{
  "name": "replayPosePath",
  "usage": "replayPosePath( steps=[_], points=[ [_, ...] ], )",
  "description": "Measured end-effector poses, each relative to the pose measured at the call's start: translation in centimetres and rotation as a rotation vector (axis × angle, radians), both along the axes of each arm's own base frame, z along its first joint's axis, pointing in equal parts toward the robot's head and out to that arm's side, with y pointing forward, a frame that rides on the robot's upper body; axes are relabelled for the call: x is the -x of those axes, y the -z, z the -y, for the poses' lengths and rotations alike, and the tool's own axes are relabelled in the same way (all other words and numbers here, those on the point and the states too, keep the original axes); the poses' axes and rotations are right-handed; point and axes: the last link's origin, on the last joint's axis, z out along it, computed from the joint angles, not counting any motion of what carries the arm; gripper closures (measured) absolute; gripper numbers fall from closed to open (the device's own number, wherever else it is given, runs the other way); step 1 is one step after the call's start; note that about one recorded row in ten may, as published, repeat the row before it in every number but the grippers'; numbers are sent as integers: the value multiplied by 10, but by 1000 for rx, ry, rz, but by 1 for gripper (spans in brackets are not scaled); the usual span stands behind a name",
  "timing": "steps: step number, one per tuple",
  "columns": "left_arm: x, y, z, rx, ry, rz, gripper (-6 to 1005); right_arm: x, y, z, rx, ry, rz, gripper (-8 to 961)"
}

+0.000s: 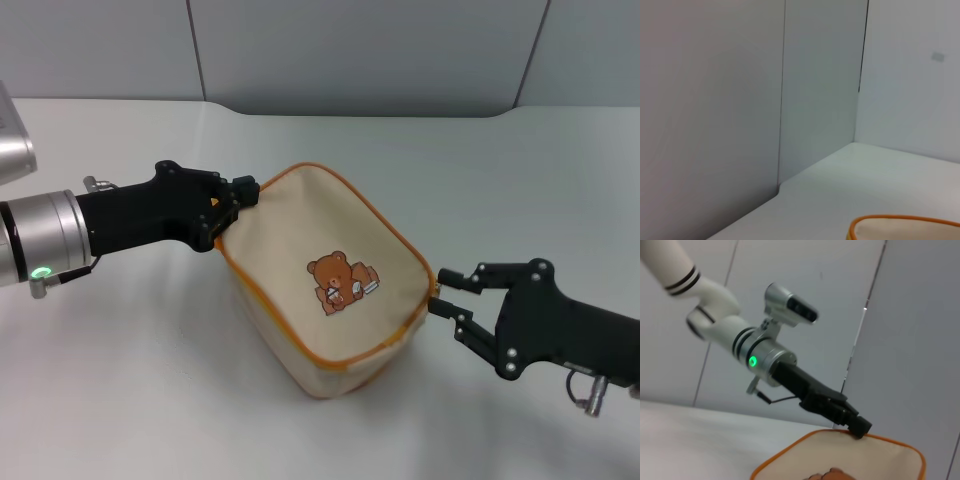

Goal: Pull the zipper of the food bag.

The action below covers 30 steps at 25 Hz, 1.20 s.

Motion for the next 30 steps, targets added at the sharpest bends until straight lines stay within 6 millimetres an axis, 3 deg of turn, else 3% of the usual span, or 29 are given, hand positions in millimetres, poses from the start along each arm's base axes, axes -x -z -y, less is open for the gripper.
replayPosePath(
  steps=[4, 9, 15, 18, 19, 23, 30],
  points=[
    [-5, 13, 7, 27, -9, 31, 959, -1, -13, -4, 27, 91, -81, 656],
    [-5, 11, 10, -2, -30, 103, 969, 3, -22, -12, 66, 140, -150, 477],
    [-9, -9, 27, 27, 38, 227, 812, 10, -34, -17, 168, 165, -208, 368],
    [-14, -17, 48, 122, 153, 259, 610, 17, -49, -15, 309, 142, -225, 314],
    [-15, -17, 64, 204, 230, 253, 562, 21, -54, -13, 421, 124, -204, 296],
    [-14, -12, 83, 327, 294, 226, 370, 28, -52, -10, 563, 109, -142, 171],
    [-9, -2, 94, 393, 282, 207, 370, 31, -34, -10, 613, 114, -73, 140]
  ],
)
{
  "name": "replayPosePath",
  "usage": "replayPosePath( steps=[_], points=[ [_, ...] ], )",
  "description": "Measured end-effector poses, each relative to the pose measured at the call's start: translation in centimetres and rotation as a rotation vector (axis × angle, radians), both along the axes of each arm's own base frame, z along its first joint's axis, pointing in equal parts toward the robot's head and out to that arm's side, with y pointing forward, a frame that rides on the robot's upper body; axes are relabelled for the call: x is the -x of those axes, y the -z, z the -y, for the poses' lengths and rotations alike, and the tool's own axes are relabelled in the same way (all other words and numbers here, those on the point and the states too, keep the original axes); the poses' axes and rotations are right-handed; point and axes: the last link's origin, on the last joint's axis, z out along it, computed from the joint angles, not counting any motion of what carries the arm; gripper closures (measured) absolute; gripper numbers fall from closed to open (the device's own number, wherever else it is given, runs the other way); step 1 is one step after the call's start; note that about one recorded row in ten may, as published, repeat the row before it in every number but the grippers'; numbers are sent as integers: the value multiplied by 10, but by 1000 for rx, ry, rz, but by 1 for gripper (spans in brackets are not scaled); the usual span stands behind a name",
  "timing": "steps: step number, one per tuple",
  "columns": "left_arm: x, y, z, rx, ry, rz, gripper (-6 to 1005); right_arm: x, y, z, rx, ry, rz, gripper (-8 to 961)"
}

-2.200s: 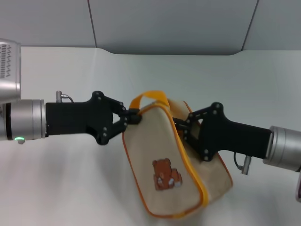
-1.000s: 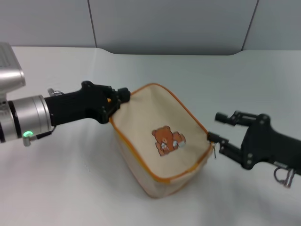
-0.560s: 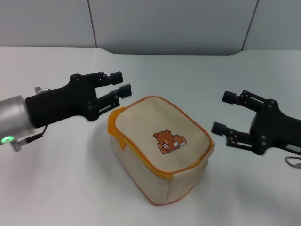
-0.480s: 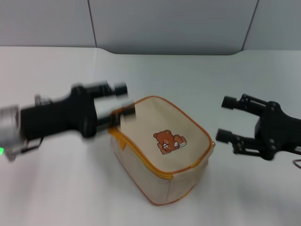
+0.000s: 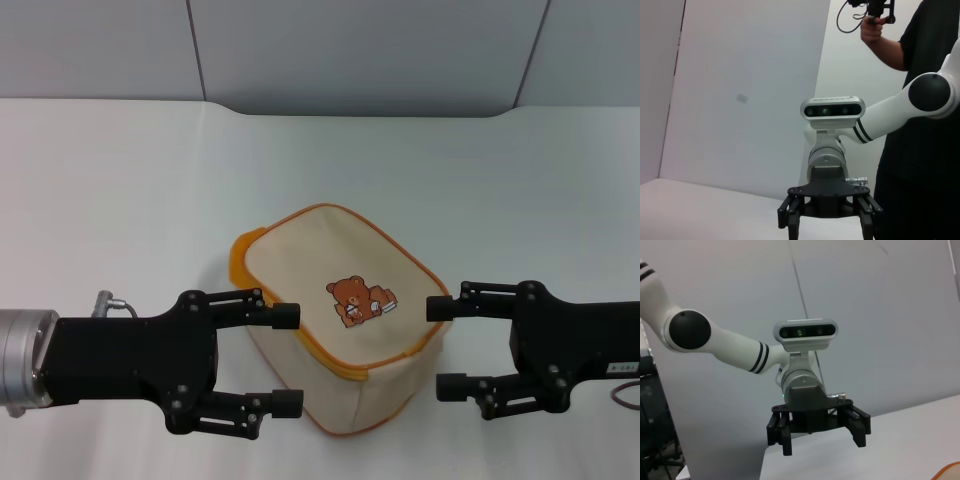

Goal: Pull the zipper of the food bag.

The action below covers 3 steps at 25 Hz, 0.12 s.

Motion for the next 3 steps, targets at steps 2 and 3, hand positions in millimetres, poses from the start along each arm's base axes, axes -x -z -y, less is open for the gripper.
replayPosePath(
  steps=[2, 3],
  points=[
    [1, 1, 1, -4, -8, 0, 370, 0, 2, 0, -8, -1, 2, 140],
    [2, 1, 1, -6, -12, 0, 370, 1, 3, 1, -10, -2, 3, 140]
  ],
)
